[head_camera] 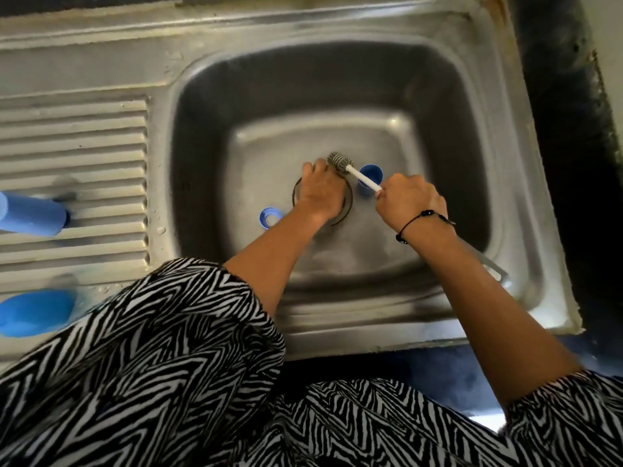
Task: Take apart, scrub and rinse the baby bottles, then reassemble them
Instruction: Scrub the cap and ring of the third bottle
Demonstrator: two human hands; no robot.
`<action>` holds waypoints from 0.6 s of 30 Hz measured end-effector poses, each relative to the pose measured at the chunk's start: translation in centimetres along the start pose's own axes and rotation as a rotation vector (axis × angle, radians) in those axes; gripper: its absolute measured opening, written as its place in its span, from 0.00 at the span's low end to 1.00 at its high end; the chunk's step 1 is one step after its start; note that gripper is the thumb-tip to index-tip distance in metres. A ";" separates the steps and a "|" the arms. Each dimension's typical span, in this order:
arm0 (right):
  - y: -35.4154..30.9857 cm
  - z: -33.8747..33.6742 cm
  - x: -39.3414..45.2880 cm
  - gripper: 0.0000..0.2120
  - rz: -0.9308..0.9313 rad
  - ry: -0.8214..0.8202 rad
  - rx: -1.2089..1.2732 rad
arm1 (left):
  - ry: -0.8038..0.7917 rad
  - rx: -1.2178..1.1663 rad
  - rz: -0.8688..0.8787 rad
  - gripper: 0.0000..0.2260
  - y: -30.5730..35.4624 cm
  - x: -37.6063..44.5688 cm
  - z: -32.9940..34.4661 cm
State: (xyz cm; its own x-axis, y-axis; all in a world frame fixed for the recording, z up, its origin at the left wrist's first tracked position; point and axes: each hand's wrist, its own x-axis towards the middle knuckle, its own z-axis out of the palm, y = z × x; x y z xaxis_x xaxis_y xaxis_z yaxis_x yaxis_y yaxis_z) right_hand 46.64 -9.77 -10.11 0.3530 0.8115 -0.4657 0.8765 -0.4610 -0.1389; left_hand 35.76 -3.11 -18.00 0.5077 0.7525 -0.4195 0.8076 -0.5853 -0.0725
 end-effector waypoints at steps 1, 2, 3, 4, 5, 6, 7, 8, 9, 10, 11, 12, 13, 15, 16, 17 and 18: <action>0.1 0.0 0.1 0.13 0.006 -0.007 0.002 | -0.007 0.055 0.001 0.15 0.2 0.4 0.3; 0.3 0.0 0.2 0.14 0.014 -0.011 0.007 | -0.022 0.097 0.001 0.14 0.4 0.8 0.4; 0.5 0.0 0.3 0.14 0.018 -0.013 0.019 | -0.051 0.126 0.001 0.14 0.6 1.2 0.5; 0.6 0.0 0.3 0.15 0.020 -0.010 0.036 | -0.091 0.150 -0.002 0.13 0.7 1.4 0.5; 0.7 0.0 0.4 0.15 0.025 -0.006 0.052 | -0.129 0.175 -0.006 0.12 0.9 1.7 0.4; 0.7 0.1 0.5 0.15 0.027 0.000 0.061 | -0.160 0.193 -0.015 0.12 1.0 1.9 0.4; 0.8 0.1 0.5 0.15 0.029 0.003 0.062 | -0.182 0.213 -0.019 0.12 1.1 2.3 0.6; 0.8 0.2 0.6 0.14 0.026 0.003 0.060 | -0.199 0.221 -0.019 0.13 1.2 2.5 0.8; 0.8 0.3 0.6 0.14 0.024 0.002 0.059 | -0.207 0.223 -0.013 0.14 1.3 2.6 1.0; 0.9 0.5 0.6 0.14 0.028 0.000 0.061 | -0.207 0.225 -0.014 0.14 1.4 2.6 1.0; 0.9 0.6 0.7 0.14 0.032 -0.002 0.065 | -0.208 0.232 -0.017 0.14 1.5 2.6 1.2; 1.0 0.7 0.7 0.13 0.034 -0.003 0.069 | -0.209 0.227 -0.015 0.13 1.5 2.5 1.4; 1.1 0.7 0.7 0.13 0.033 -0.001 0.073 | -0.216 0.215 -0.013 0.12 1.5 2.5 1.5; 1.1 0.8 0.7 0.13 0.030 0.011 0.086 | -0.198 0.133 -0.023 0.10 1.2 2.5 2.2; 1.1 0.8 0.7 0.13 0.026 0.017 0.093 | -0.146 0.047 -0.039 0.10 1.0 2.5 2.5; 1.1 0.8 0.6 0.14 0.019 0.020 0.099 | -0.073 -0.069 -0.075 0.11 0.5 2.3 2.6; 1.0 0.8 0.5 0.14 0.015 0.022 0.104 | 0.003 -0.202 -0.114 0.12 0.1 2.1 2.4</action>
State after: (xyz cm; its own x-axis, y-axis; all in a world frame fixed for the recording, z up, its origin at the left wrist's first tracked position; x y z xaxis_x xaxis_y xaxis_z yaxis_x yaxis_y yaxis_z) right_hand 47.42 -10.07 -11.19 0.3734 0.8115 -0.4495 0.8329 -0.5066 -0.2226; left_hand 36.20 -2.31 -21.11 0.4104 0.8115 -0.4159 0.9033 -0.4241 0.0638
